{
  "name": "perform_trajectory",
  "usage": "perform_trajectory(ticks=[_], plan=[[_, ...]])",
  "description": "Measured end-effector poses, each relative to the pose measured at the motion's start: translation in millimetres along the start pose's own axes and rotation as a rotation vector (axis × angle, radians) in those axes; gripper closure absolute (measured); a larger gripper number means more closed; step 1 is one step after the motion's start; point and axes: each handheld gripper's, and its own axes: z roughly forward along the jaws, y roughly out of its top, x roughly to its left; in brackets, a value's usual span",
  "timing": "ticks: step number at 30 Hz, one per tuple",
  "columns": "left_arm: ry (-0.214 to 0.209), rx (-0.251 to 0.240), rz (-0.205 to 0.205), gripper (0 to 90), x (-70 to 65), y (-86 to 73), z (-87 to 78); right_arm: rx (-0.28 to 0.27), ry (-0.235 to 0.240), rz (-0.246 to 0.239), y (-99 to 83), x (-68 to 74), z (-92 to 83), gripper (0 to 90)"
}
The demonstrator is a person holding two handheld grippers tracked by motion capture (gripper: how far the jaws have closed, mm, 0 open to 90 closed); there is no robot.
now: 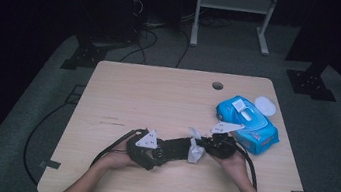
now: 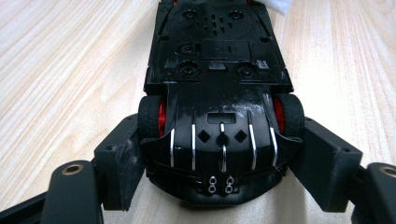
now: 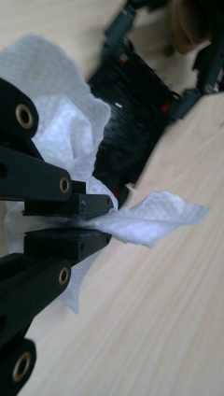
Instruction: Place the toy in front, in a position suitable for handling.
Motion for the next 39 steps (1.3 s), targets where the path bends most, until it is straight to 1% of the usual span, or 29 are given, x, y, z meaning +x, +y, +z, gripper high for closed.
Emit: perform_trajectory(ticks=[2,3,5,6,7,8,9,10,12,14,16,17,19,20,21,22,24,25,26,28,29,30,32,33,35,38,39], plan=[[0.001,-0.004,0.004,24.6,0.4,0.7,-1.3,0.014,0.007,-0.007,-8.0,2.4,-6.0,82.8],[0.001,-0.013,-0.006,24.5,0.3,1.0,-1.3,0.023,0.011,-0.014,-11.8,3.8,-8.2,82.8],[0.003,-0.012,-0.002,24.5,0.4,1.6,-1.3,0.039,0.015,-0.019,-17.3,6.7,-11.5,82.8],[0.005,-0.011,-0.002,24.5,0.0,1.7,-1.0,0.040,0.022,-0.022,-18.2,8.5,-12.3,82.8],[0.007,-0.009,0.009,24.5,-0.3,2.0,-0.4,0.040,0.026,-0.025,-17.7,10.1,-12.5,82.8],[0.007,-0.005,0.011,24.6,-0.3,2.3,-0.2,0.033,0.043,-0.027,-15.9,13.5,-11.2,82.8],[0.006,-0.005,0.007,24.6,-0.4,2.7,0.3,0.034,0.051,-0.032,-14.1,16.3,-9.8,82.9],[0.005,-0.011,0.005,24.6,-0.3,3.1,0.3,0.032,0.062,-0.045,-11.5,20.8,-6.7,82.9],[0.000,-0.021,-0.003,24.6,0.5,4.0,-0.2,0.024,0.098,-0.054,-5.3,30.3,0.9,82.8],[0.004,-0.018,0.000,24.6,0.0,4.0,0.2,0.022,0.134,-0.074,1.5,42.2,12.0,82.8],[0.010,-0.003,0.015,24.6,-0.8,3.4,0.8,0.009,0.167,-0.066,6.4,50.8,19.8,82.8],[0.012,-0.003,0.015,24.6,-1.0,3.4,0.7,0.000,0.195,-0.062,10.1,56.8,24.9,82.8],[0.011,-0.007,0.016,24.6,-1.0,3.8,0.4,-0.006,0.214,-0.078,14.8,65.5,32.3,82.9],[0.009,-0.005,0.012,24.6,-1.0,3.8,0.4,-0.010,0.226,-0.079,17.7,69.4,36.0,82.9],[0.009,-0.012,0.003,24.6,-1.4,3.5,0.7,-0.012,0.239,-0.083,20.8,72.6,39.4,82.9],[0.008,-0.012,0.004,24.6,-1.0,3.5,0.2,-0.013,0.243,-0.092,25.0,75.7,42.8,82.9],[0.010,-0.011,0.008,24.6,-0.8,3.7,-0.5,-0.010,0.232,-0.106,30.2,77.5,47.4,82.8],[0.012,-0.022,-0.001,24.6,-1.1,3.5,0.0,-0.012,0.217,-0.113,32.5,76.3,49.1,82.8],[0.012,-0.024,0.000,24.6,-0.9,3.5,-0.1,-0.020,0.203,-0.110,34.1,73.2,50.5,82.9],[0.014,-0.011,0.016,24.6,-0.4,3.6,-0.4,-0.026,0.175,-0.081,35.9,65.4,51.8,82.9],[0.012,-0.015,0.012,24.6,-0.1,3.5,-0.3,-0.029,0.161,-0.071,36.9,62.5,52.2,83.0],[0.011,-0.024,0.002,24.6,-0.4,3.5,0.3,-0.030,0.161,-0.059,37.6,60.5,52.7,82.9],[0.010,-0.013,0.015,24.6,0.3,3.6,0.2,-0.028,0.167,-0.059,39.4,63.6,54.7,82.9],[0.006,-0.020,0.004,24.6,0.7,3.2,0.3,-0.030,0.172,-0.065,40.4,64.8,56.4,82.8],[0.004,-0.024,-0.009,24.6,1.6,2.6,-0.3,-0.031,0.176,-0.056,41.0,62.1,57.7,82.9],[0.006,-0.027,-0.011,24.6,2.3,2.0,-1.8,-0.033,0.130,-0.042,37.8,49.1,51.2,82.9],[0.007,-0.027,-0.011,24.6,2.4,1.7,-1.8,-0.030,0.111,-0.050,36.3,45.9,48.9,82.9]])
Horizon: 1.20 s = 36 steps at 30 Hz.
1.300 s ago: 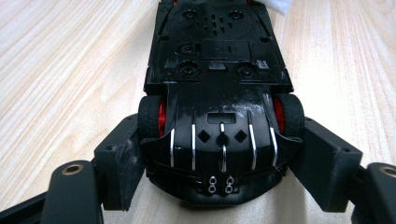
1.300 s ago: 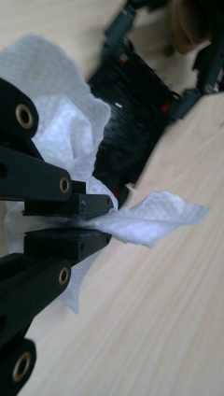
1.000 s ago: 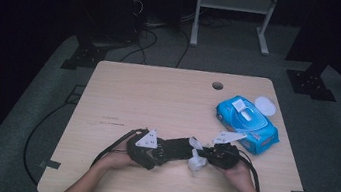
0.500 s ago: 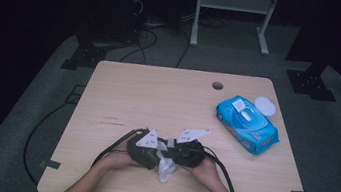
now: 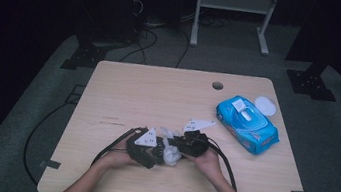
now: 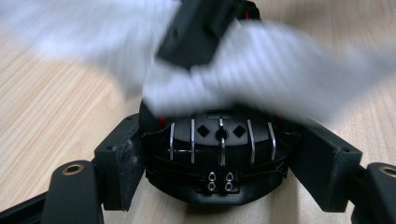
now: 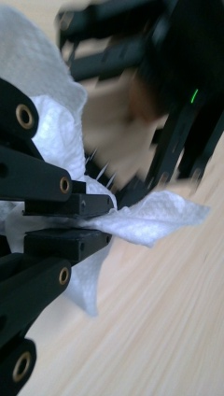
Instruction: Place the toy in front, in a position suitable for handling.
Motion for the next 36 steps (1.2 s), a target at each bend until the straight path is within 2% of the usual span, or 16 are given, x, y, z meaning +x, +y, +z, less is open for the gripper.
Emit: perform_trajectory(ticks=[1,3,5,9,12,15,19,22,26,28,30,34,36], plan=[[-0.001,0.003,0.001,24.6,0.3,-0.3,-0.1,0.014,-0.027,0.000,-2.0,-3.7,-3.7,82.9],[0.000,0.005,0.008,24.6,0.5,0.0,-0.1,0.019,-0.041,0.023,-6.6,-10.5,-9.7,82.9],[0.000,0.011,0.013,24.6,0.7,0.3,0.4,0.008,-0.035,0.044,-8.6,-11.7,-11.1,82.9],[0.003,0.026,0.020,24.6,0.2,-0.5,1.8,-0.003,0.013,0.007,-5.5,0.2,-2.8,82.9],[0.000,0.011,0.012,24.6,0.6,-0.9,0.9,0.006,0.013,-0.004,-5.3,-0.2,-3.3,82.9],[0.000,0.010,0.016,24.6,1.7,-0.3,-0.8,0.020,-0.023,0.002,-10.9,-9.1,-13.4,82.7],[0.003,0.000,0.006,24.5,1.9,-0.9,-1.4,0.032,-0.057,0.041,-28.9,-23.4,-34.1,82.7],[0.004,0.003,0.011,24.6,2.2,-0.6,-1.2,0.037,-0.070,0.065,-39.1,-27.0,-44.3,82.7],[0.010,0.016,0.016,24.3,2.2,-0.9,0.6,0.029,-0.044,0.065,-42.1,-21.2,-47.2,82.6],[0.006,0.027,0.025,24.1,2.5,-1.4,0.5,0.028,-0.028,0.049,-41.5,-16.2,-47.2,82.5],[0.000,0.012,0.007,24.1,2.2,-1.6,1.1,0.037,-0.022,0.044,-41.6,-16.5,-49.2,82.5],[-0.002,0.017,0.010,24.1,2.6,-1.7,1.5,0.047,-0.018,0.054,-41.7,-17.7,-51.4,82.5],[-0.001,0.017,0.010,24.1,2.4,-1.7,2.1,0.040,0.006,0.061,-38.9,-15.8,-48.7,82.5]])
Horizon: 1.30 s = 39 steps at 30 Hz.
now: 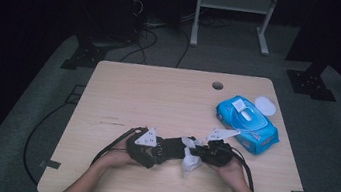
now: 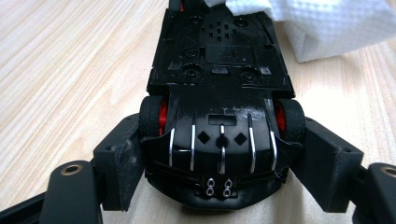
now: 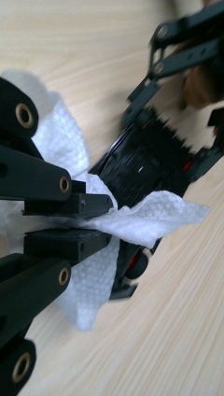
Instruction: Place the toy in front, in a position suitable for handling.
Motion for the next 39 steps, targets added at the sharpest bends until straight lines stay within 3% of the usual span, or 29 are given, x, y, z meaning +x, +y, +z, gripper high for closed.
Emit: perform_trajectory(ticks=[2,3,4,8,12,20,25,26,30,33,39], plan=[[0.002,0.000,0.000,24.1,0.0,0.3,-0.3,0.007,0.036,-0.017,3.1,5.4,6.0,82.5],[0.007,0.006,0.011,24.1,0.1,0.3,-1.1,0.018,0.036,-0.036,4.0,8.7,9.0,82.4],[0.006,-0.004,-0.007,24.1,0.1,0.0,-0.7,0.021,0.027,-0.053,5.0,10.3,9.9,82.3],[-0.004,-0.003,-0.013,24.2,1.6,-1.9,-0.3,0.021,0.032,-0.021,3.7,2.2,5.0,82.3],[-0.015,-0.001,-0.034,22.9,3.5,-1.2,-1.0,0.027,0.030,-0.033,-0.7,2.9,6.5,82.2],[-0.136,0.004,-0.189,18.2,15.4,-4.0,-2.9,0.030,0.033,-0.073,-1.3,5.1,6.8,82.3],[-0.184,-0.017,-0.264,17.4,20.8,-6.6,-2.5,0.023,0.034,-0.080,-2.2,4.3,6.9,82.4],[-0.199,-0.023,-0.299,17.2,22.2,-6.9,-2.4,0.020,0.034,-0.081,-2.5,4.3,7.0,82.4],[-0.222,-0.020,-0.327,17.1,25.4,-8.2,-2.6,0.012,0.033,-0.088,-4.1,5.2,7.0,82.6],[-0.256,-0.031,-0.376,17.1,29.6,-10.6,-3.2,0.008,0.029,-0.092,-4.6,5.9,6.9,82.7],[-0.264,-0.042,-0.458,21.1,35.2,-13.7,-5.9,0.002,0.020,-0.095,-5.6,7.3,6.9,82.8]])
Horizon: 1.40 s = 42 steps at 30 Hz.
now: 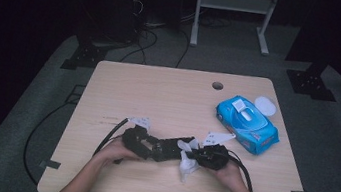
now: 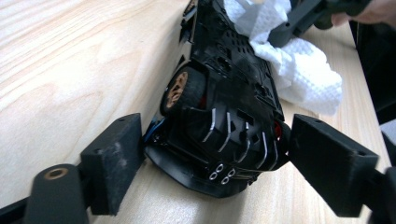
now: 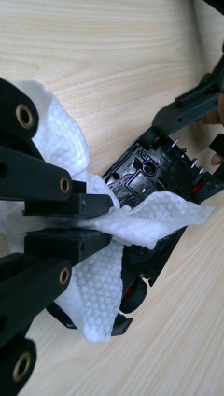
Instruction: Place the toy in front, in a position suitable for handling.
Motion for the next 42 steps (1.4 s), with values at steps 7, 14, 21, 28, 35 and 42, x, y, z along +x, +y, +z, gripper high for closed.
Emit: perform_trajectory(ticks=[7,14,21,28,35,42], plan=[[0.003,0.001,-0.032,21.7,-0.5,1.2,0.4,-0.002,-0.005,0.000,-0.3,0.6,0.2,82.9],[0.009,-0.004,-0.034,23.4,-1.5,2.0,0.6,-0.001,-0.007,0.006,-1.1,1.9,-0.7,82.9],[0.040,-0.012,0.022,24.4,-8.2,4.6,1.4,-0.004,-0.012,0.009,-4.1,4.4,-3.4,83.1],[0.118,-0.023,0.168,24.5,-21.1,7.2,2.4,-0.021,-0.019,0.016,-8.3,6.1,-5.3,83.4],[0.189,-0.017,0.310,24.7,-31.1,9.3,4.4,-0.029,-0.014,0.046,-12.0,3.0,-7.9,83.7],[0.206,-0.034,0.349,25.2,-34.4,7.7,3.7,-0.028,-0.007,0.049,-13.3,3.3,-8.3,84.2]])
